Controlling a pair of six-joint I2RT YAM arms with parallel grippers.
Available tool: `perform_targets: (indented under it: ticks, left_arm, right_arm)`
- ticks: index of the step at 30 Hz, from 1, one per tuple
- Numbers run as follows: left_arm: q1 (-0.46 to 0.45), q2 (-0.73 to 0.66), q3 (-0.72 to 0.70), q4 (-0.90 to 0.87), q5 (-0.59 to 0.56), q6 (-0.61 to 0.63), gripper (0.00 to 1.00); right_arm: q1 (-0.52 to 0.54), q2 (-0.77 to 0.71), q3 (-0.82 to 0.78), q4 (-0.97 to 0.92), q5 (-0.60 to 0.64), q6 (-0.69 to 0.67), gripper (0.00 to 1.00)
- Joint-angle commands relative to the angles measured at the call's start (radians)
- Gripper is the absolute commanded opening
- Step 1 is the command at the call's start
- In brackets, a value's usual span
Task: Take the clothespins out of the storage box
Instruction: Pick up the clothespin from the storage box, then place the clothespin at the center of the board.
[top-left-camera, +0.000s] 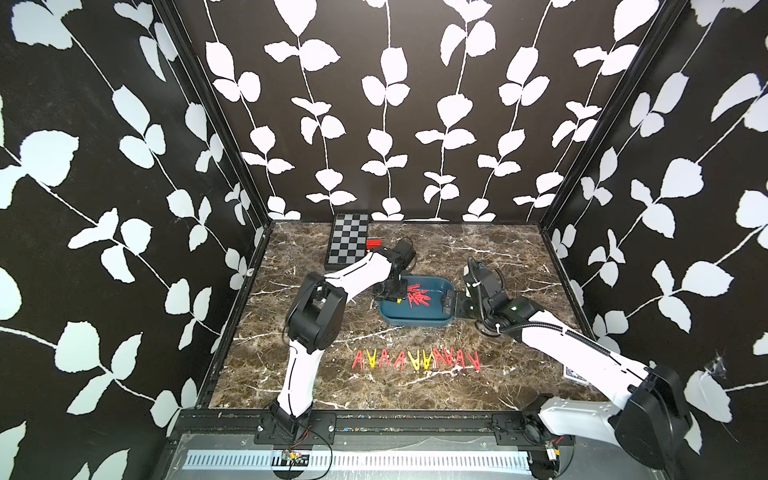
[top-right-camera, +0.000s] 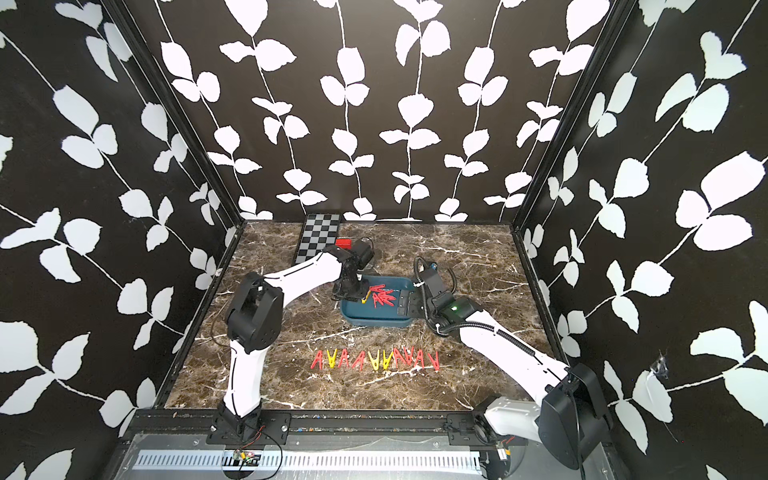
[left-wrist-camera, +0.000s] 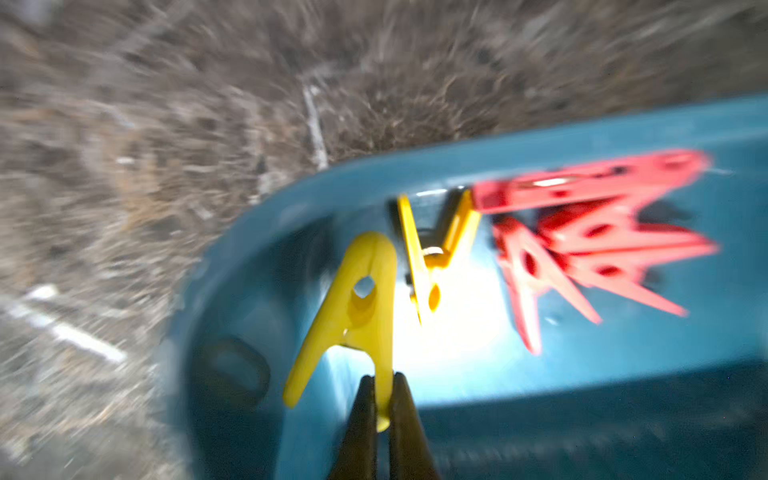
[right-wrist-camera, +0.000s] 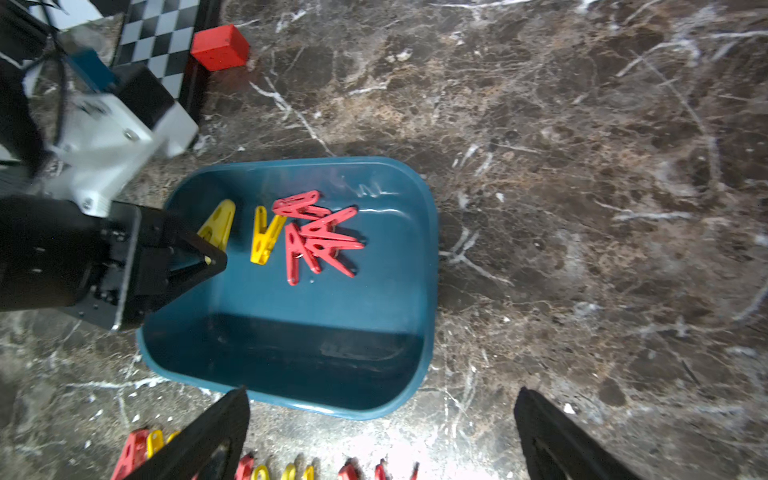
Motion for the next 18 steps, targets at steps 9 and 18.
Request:
perform_targets:
  ticks: [9, 18]
  left_arm:
    - [-0.003, -0.315, -0.181, -0.054, -0.057, -0.09, 0.01]
    - [-0.002, -0.519, -0.439, -0.036, -0.095, -0.144, 0.01]
  right_arm:
    - [0.058, 0.063, 0.067, 0.123, -0.099, -0.035, 0.99]
    - [0.135, 0.141, 0.118, 0.185, -0.137, -0.051, 0.99]
